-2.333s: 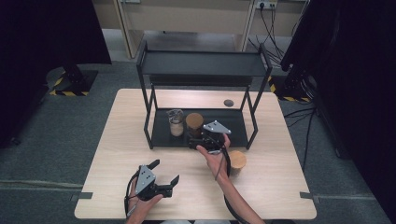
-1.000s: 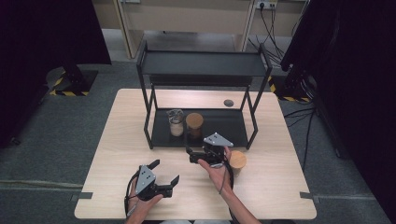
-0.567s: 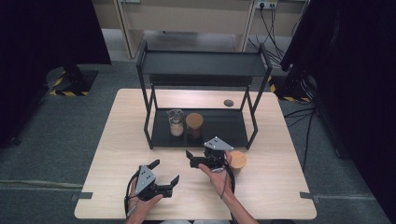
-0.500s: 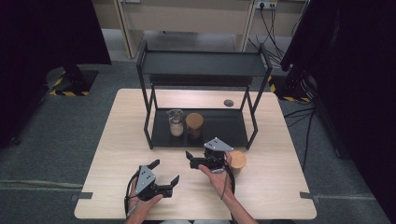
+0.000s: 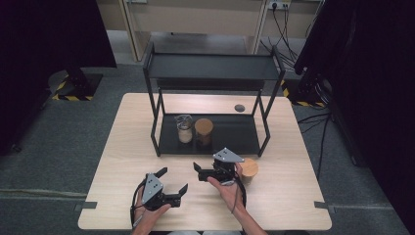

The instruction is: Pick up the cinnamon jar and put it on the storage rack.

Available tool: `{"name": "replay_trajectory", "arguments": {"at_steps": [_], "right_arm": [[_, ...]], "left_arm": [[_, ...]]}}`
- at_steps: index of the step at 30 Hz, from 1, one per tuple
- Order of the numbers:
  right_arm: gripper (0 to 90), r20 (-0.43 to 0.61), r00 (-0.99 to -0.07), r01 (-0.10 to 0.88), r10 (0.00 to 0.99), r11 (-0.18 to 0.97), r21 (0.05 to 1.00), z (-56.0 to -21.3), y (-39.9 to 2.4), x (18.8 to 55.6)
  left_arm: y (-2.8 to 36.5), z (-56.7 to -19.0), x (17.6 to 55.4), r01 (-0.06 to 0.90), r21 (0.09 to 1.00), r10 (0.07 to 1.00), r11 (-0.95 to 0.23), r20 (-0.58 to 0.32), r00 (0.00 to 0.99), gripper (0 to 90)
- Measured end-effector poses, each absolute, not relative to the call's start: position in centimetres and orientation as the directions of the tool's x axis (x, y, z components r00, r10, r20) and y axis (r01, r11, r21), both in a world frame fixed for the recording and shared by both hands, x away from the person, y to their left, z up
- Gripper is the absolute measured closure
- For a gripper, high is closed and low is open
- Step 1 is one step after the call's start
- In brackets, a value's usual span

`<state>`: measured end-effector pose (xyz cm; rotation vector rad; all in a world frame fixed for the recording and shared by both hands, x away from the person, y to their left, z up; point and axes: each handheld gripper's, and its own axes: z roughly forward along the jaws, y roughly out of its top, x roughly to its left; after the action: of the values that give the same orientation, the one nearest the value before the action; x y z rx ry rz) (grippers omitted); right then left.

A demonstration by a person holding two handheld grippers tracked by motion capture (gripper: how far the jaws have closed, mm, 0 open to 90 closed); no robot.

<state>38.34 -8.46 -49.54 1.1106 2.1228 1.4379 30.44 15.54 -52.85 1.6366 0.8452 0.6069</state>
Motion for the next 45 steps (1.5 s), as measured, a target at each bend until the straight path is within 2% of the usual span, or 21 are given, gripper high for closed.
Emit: {"name": "replay_trajectory", "arguments": {"at_steps": [45], "right_arm": [[6.2,0.171,-0.665,0.421,0.727,0.176,0.89,-50.7,-9.6,35.3]], "left_arm": [[15.5,-52.9,30.4,0.208,0.973,0.792,-0.101,-0.048,0.609,3.6]]}}
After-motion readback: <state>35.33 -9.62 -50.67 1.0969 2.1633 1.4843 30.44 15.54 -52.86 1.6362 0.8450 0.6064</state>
